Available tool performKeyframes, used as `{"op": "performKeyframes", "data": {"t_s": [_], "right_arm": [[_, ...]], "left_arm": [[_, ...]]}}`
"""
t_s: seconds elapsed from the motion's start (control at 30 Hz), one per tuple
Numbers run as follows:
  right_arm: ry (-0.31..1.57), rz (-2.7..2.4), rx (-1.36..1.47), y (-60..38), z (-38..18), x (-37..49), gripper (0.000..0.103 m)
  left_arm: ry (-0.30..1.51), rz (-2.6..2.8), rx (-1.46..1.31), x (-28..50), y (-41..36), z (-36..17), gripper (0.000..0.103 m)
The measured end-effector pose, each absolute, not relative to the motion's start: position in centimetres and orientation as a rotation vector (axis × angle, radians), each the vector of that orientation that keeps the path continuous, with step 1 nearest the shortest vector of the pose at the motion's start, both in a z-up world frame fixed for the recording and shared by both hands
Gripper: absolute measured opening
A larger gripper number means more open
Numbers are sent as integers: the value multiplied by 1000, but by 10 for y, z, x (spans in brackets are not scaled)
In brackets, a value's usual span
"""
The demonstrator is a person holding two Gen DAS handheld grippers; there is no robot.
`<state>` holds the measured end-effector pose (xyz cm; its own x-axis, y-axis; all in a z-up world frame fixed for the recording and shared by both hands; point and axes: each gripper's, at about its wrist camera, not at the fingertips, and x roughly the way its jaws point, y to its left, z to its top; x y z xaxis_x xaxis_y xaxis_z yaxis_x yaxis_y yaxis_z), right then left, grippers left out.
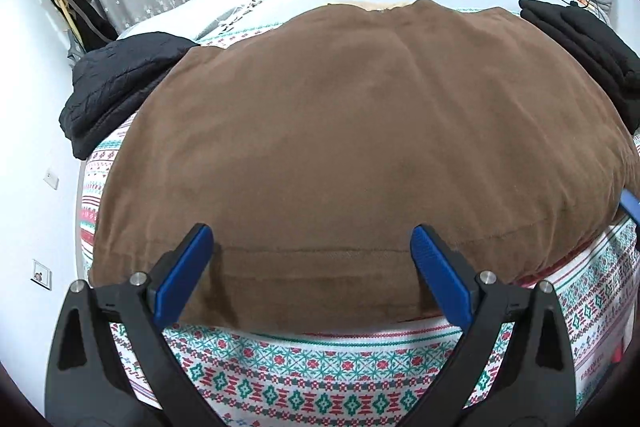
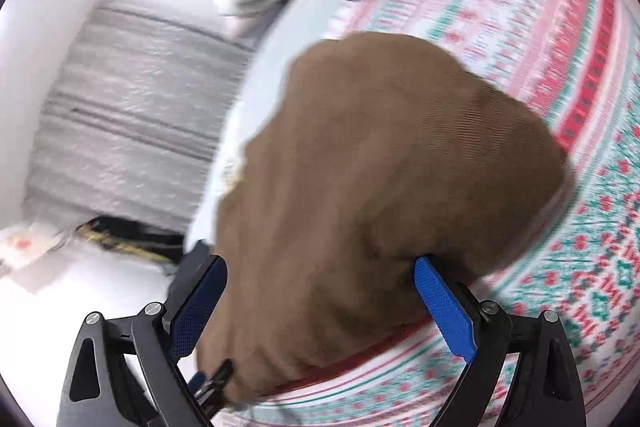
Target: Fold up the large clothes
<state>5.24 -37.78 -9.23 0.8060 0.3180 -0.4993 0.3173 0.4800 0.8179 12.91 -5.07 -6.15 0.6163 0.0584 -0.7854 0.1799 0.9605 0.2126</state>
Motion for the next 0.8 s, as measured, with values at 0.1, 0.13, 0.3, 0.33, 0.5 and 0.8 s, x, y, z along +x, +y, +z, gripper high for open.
{"op": "performKeyframes", "data": {"t_s": [0.1, 0.13, 0.3, 0.33, 0.5, 0.8], "right_arm": [[681, -40, 1045, -378, -101, 56, 96], [685, -52, 1067, -382, -110, 58, 96], [650, -53, 1133, -388, -110, 60, 96], [641, -49, 1173, -392, -112, 56, 96], [650, -57, 1477, -424, -144, 25, 92], [639, -198, 1300, -421, -135, 46, 90]], "left_arm": [[899, -59, 297, 129, -53, -65, 100], [898, -56, 292, 128, -54, -65, 100], [893, -81, 248, 130, -51, -56, 100], [883, -80, 258, 129, -52, -55, 100], [846, -95, 334, 122, -69, -57, 100], [851, -108, 337, 137, -92, -63, 100]]}}
